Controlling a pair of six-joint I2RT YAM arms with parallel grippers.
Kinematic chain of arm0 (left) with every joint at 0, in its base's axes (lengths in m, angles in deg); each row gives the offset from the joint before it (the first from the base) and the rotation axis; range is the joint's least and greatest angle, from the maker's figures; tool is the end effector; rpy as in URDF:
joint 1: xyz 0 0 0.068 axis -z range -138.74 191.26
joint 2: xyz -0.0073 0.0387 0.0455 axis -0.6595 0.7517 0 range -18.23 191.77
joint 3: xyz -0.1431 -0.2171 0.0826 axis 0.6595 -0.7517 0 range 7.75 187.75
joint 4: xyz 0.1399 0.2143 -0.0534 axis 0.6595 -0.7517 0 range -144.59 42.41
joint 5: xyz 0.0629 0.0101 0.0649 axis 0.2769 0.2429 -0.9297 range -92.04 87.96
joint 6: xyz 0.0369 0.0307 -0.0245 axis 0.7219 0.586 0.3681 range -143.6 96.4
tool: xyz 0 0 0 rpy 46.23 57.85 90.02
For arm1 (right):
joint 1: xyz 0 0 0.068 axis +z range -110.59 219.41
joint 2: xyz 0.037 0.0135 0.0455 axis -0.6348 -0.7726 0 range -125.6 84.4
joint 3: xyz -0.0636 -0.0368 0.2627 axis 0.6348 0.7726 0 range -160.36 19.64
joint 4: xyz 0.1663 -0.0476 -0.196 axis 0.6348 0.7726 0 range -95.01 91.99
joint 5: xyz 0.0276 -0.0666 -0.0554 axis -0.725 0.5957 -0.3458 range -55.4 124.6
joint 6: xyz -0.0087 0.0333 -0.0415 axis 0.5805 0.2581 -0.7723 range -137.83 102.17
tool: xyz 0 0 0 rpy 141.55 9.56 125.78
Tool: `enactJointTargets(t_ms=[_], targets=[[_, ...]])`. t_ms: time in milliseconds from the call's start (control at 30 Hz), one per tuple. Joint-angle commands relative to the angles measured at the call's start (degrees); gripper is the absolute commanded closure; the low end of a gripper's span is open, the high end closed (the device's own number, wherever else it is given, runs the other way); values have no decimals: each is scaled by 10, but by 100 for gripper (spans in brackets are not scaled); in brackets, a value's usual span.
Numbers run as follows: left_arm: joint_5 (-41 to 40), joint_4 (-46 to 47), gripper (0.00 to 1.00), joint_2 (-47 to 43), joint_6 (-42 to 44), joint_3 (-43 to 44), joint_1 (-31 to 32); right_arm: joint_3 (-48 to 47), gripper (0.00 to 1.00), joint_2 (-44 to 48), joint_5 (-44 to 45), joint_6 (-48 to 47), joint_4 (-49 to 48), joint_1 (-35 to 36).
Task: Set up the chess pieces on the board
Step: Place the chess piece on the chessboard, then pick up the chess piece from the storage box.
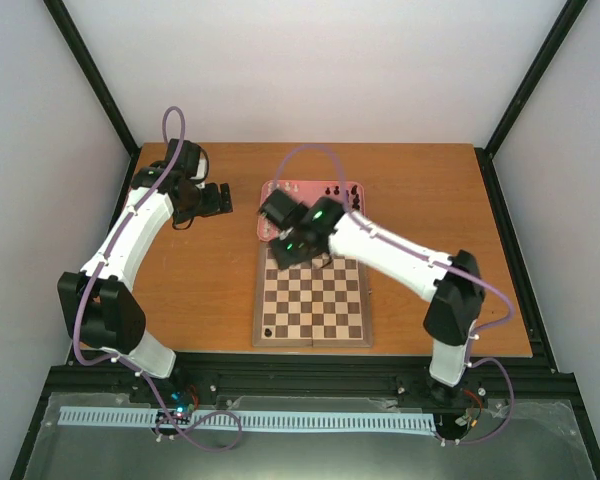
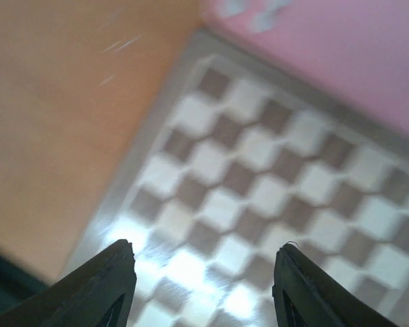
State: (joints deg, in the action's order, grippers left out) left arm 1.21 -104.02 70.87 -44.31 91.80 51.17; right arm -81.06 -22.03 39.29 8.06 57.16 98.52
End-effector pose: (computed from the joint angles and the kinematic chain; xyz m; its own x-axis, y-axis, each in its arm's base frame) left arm 0.3125 -0.0566 0.3194 -0.8798 -0.2047 -0.4291 -0.1204 0.9691 -0.2155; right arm 0.2005 0.3294 0.3005 -0.7945 -0.4804 -0.3716 -0.5476 0.8312 0.0962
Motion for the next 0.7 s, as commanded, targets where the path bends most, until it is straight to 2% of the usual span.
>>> enactJointTargets(t_ms=[0, 133, 300, 467, 667], targets=[[1, 4, 0, -12, 11, 7, -1, 33, 45, 31, 55, 15, -4, -129], [0, 3, 0, -7, 11, 8, -1, 34, 47, 6, 81, -5, -27, -219], [-10, -1, 0, -4, 13, 8, -2, 27, 48, -43, 85, -38, -55, -291], [-18, -9, 0, 12, 16, 12, -2, 18, 51, -90, 61, -61, -81, -330], [-22, -9, 0, 28, 18, 15, -2, -5, 59, -136, 42, -69, -105, -356]])
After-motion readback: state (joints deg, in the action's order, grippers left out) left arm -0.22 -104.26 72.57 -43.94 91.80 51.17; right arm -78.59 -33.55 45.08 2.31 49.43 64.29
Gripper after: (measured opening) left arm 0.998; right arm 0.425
